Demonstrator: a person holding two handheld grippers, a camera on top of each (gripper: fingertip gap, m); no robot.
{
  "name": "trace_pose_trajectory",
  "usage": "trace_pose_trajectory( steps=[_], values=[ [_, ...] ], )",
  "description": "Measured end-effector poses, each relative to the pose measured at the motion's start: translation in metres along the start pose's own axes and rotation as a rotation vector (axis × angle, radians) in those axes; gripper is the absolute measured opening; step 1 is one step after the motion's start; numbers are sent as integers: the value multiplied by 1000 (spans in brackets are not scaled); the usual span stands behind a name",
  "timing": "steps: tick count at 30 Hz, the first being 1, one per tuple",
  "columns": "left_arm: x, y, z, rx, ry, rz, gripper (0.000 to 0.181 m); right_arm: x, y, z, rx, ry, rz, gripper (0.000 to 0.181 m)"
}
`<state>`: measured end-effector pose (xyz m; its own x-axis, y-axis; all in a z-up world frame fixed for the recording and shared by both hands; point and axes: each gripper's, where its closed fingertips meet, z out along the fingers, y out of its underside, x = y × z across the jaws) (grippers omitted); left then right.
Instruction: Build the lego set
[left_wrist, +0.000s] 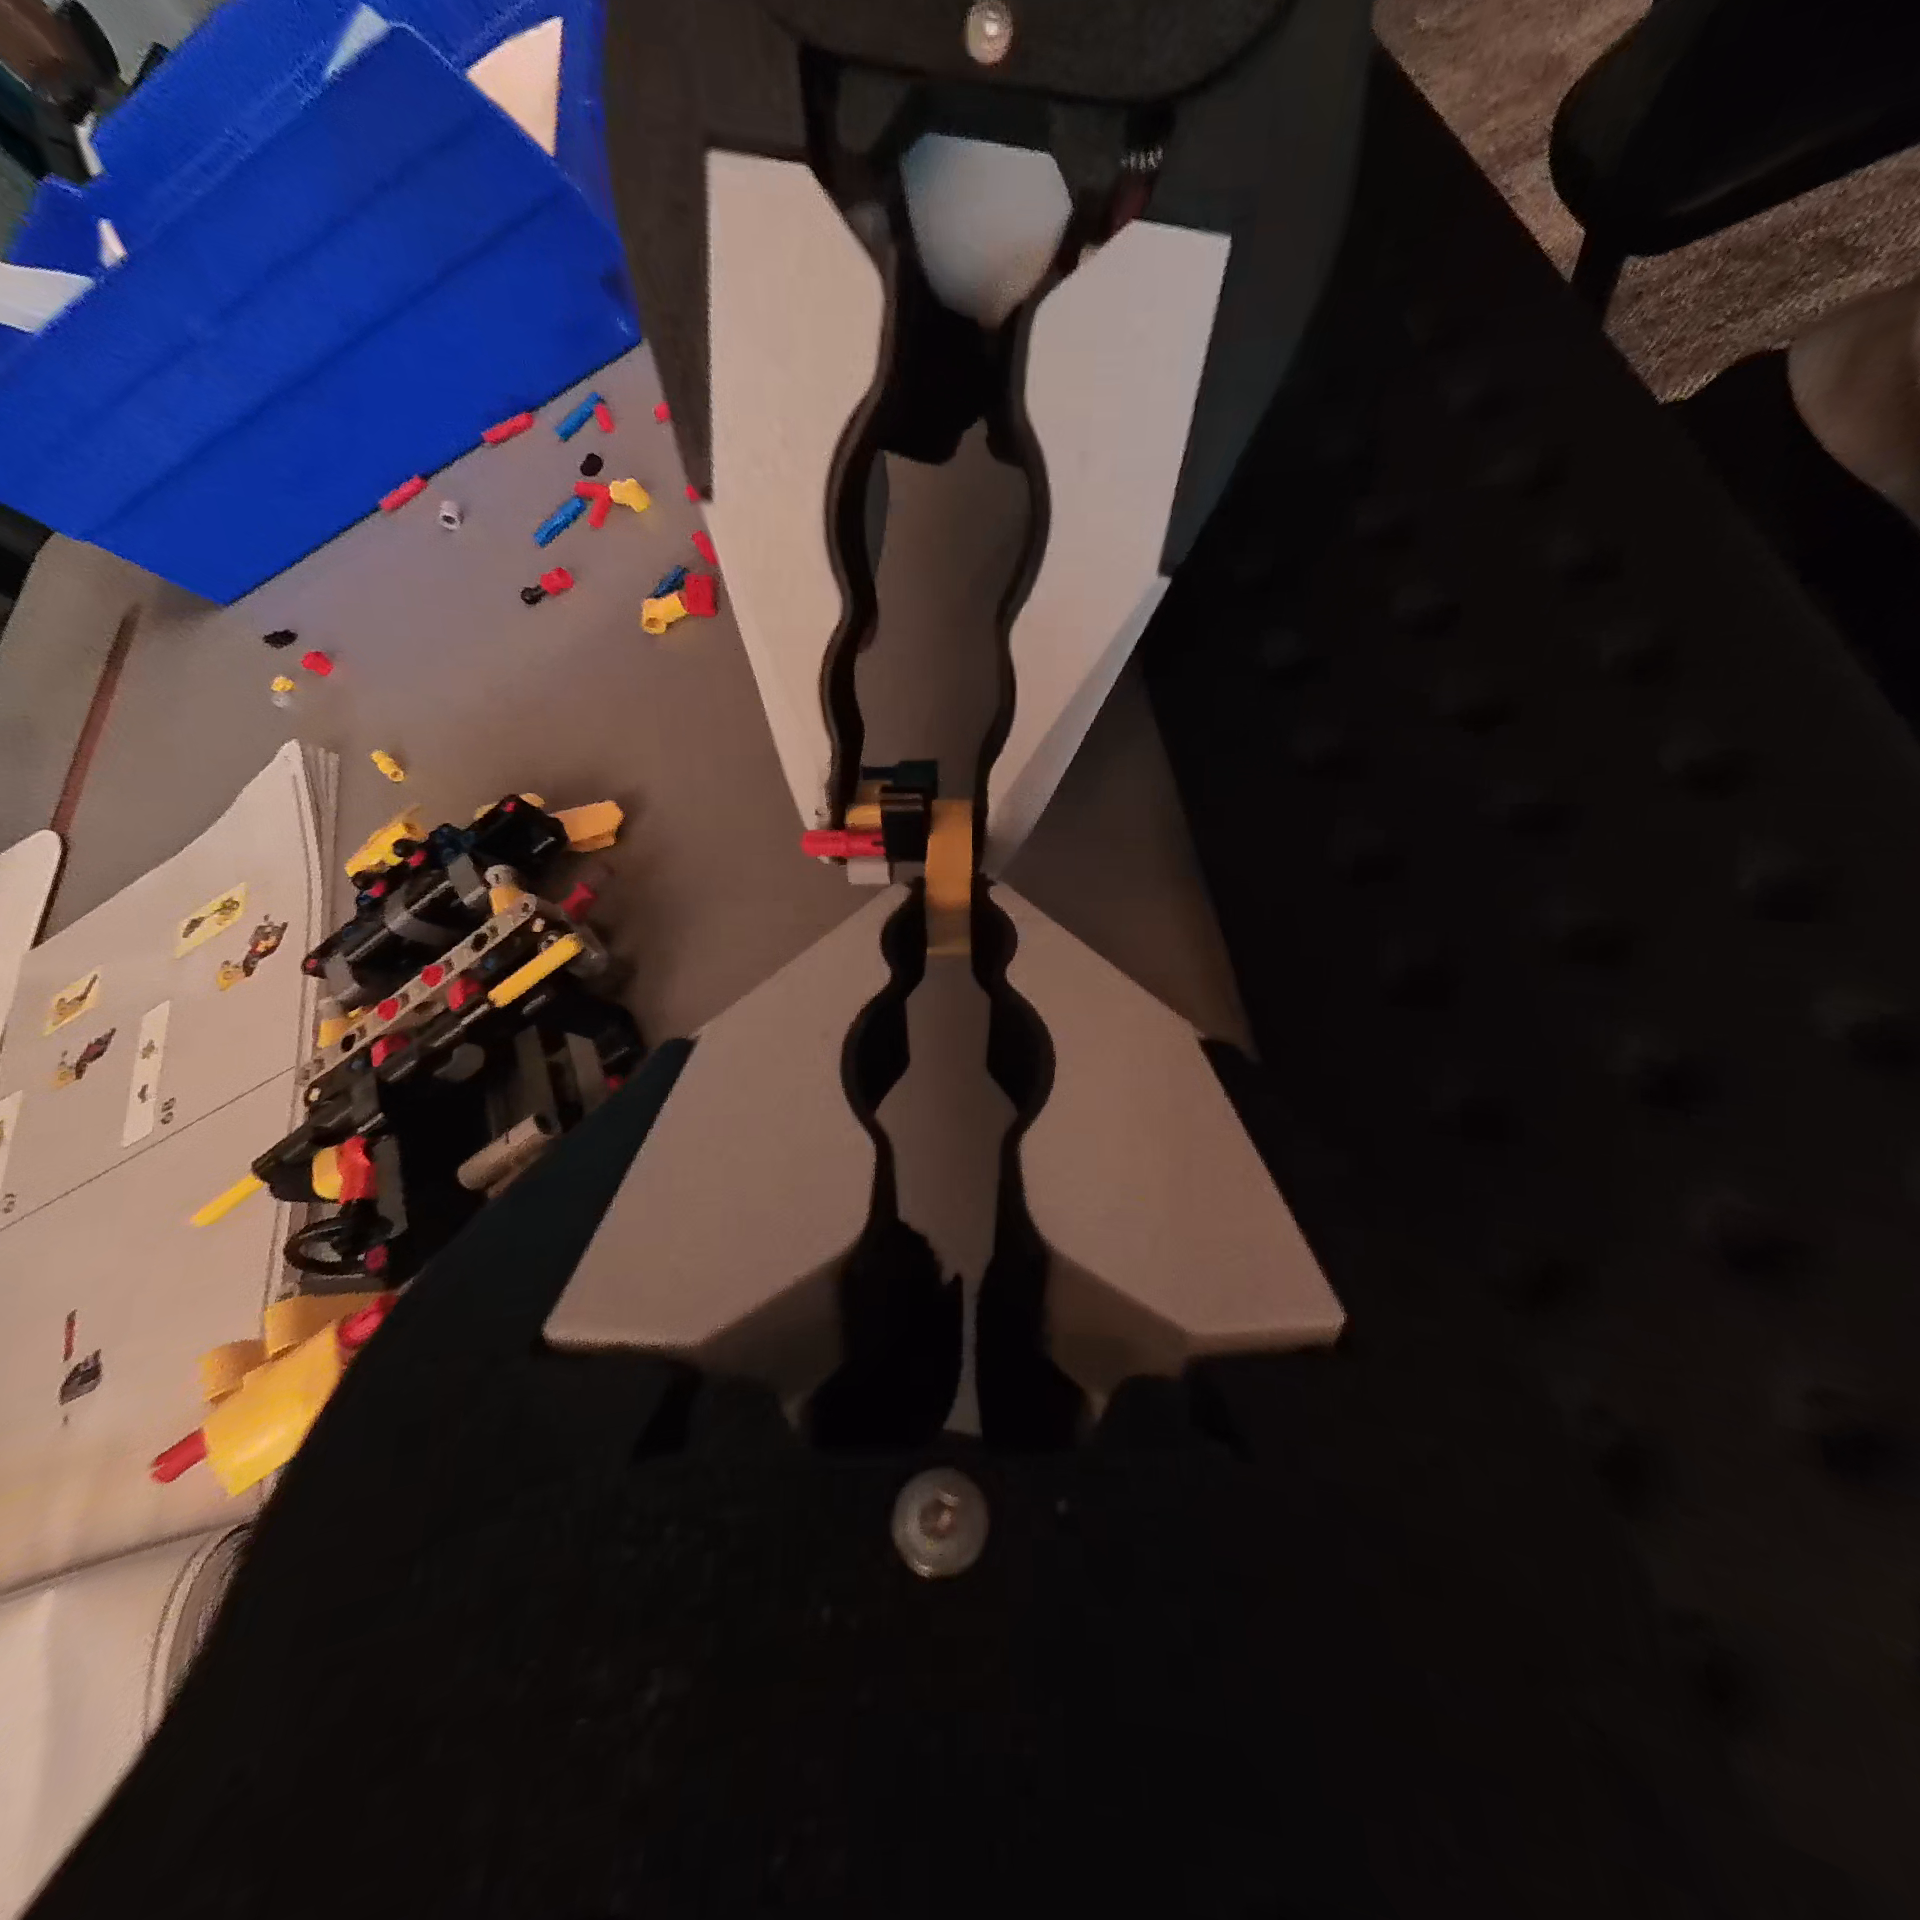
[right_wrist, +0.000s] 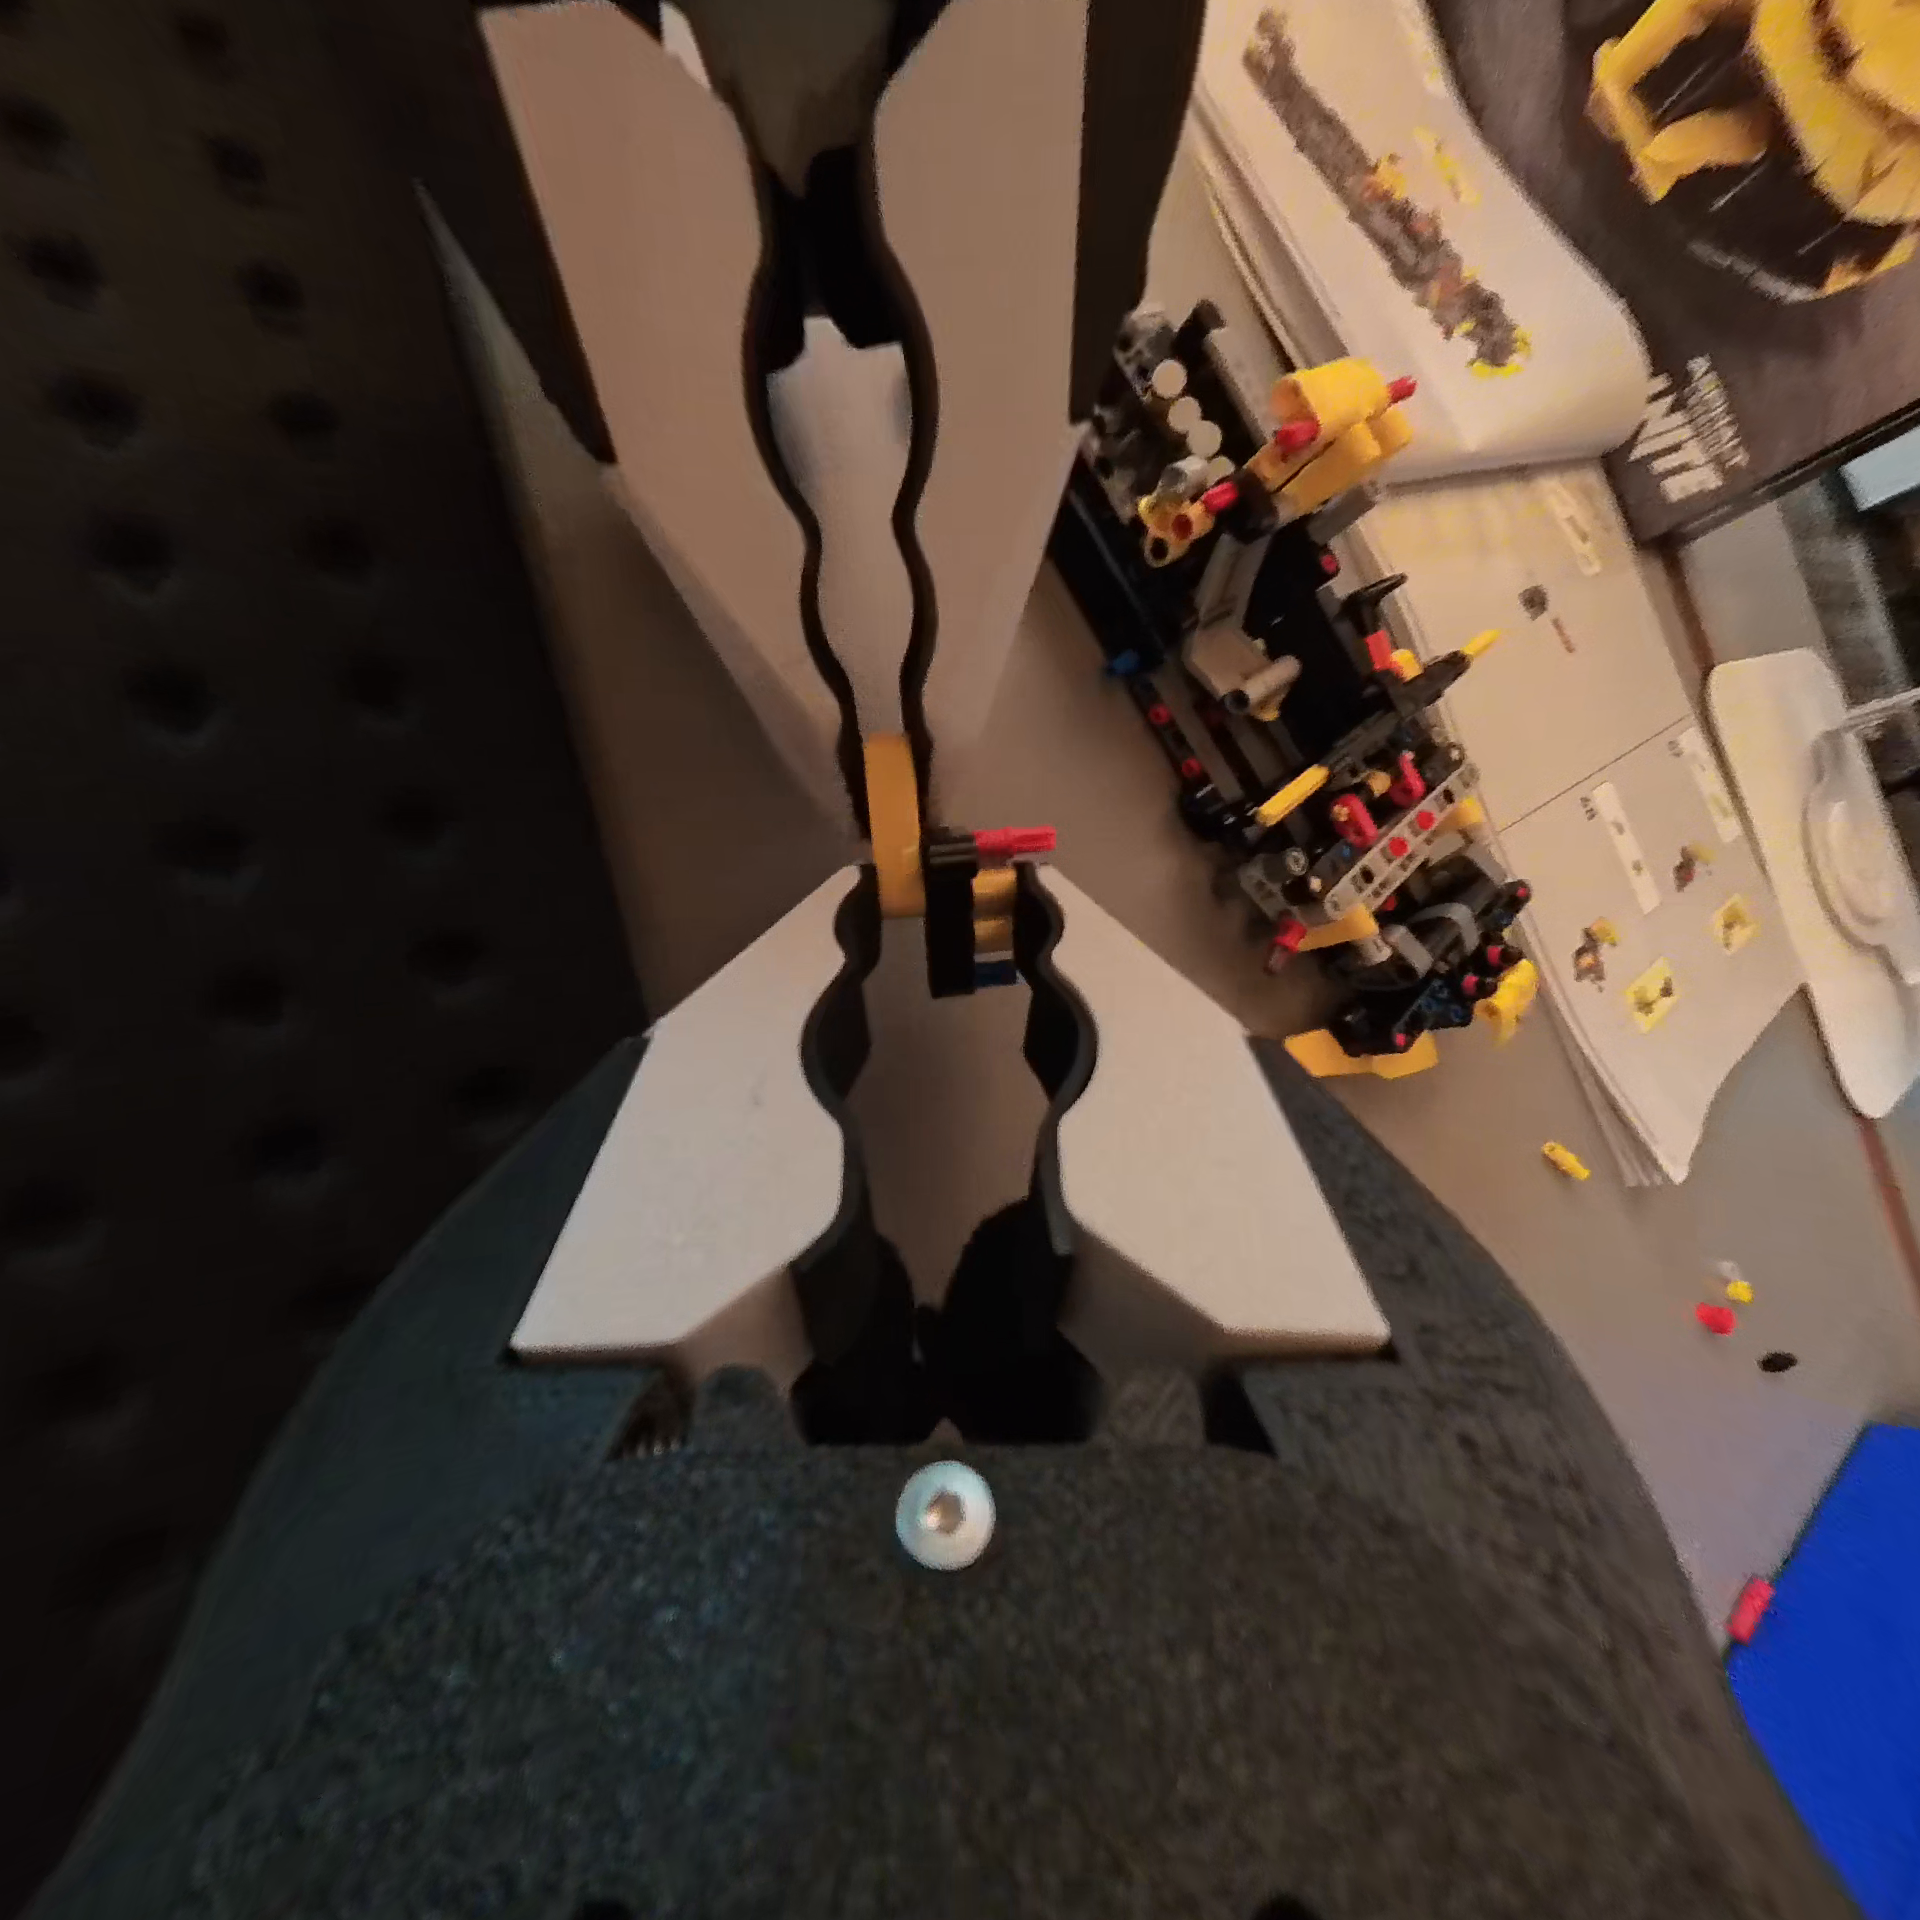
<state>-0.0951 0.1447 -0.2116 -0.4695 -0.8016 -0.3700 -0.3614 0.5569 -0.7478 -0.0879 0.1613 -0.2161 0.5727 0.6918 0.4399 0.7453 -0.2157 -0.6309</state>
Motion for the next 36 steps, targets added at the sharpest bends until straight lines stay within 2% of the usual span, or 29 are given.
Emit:
trace_pose_trajectory(
  steps=[10, 14, 15, 16, 17, 19, 21, 23, 24, 26, 27, 29, 33, 34, 36],
  values=[
    [-3, 1, 1, 10, 1, -64, 8, 2, 3, 3, 16, 16, 33, 25],
    [-8, -4, -5, 51, -7, -68, 8, 7, -6, 0, 112, 11, 113, 27],
    [-10, -6, -6, 67, -30, -44, 8, 11, -8, -4, 131, 3, 155, 29],
    [-14, -7, -7, 75, -72, 5, 8, 14, -9, -10, 158, -17, 195, 45],
    [-16, -7, -8, 79, -102, 53, 8, 18, -9, -15, 179, -43, 252, 57],
    [-12, -8, -6, 84, -103, 92, 8, 21, -5, -25, 213, -162, 391, 52],
    [-7, -15, -7, 124, -87, 101, 8, 14, -12, -34, 296, -345, 546, 52],
    [-4, -24, -10, 185, -68, 95, 8, 7, -14, -36, 332, -519, 680, 44],
    [-2, -29, -12, 216, -55, 93, 8, -1, -16, -39, 330, -634, 724, 46],
    [2, -34, -15, 257, -42, 117, 8, -14, -24, -53, 343, -877, 812, 35],
    [4, -36, -15, 268, -42, 138, 8, -15, -26, -56, 341, -925, 848, 31],
    [4, -38, -17, 281, -59, 171, 8, -14, -29, -58, 376, -913, 828, 22],
    [2, -46, -24, 331, -82, 200, 8, -9, -37, -65, 438, -949, 864, 17],
    [3, -46, -25, 335, -78, 205, 8, -9, -37, -64, 435, -949, 868, 9],
    [2, -45, -25, 324, -95, 228, 8, -9, -36, -61, 425, -914, 849, 7]
  ],
)
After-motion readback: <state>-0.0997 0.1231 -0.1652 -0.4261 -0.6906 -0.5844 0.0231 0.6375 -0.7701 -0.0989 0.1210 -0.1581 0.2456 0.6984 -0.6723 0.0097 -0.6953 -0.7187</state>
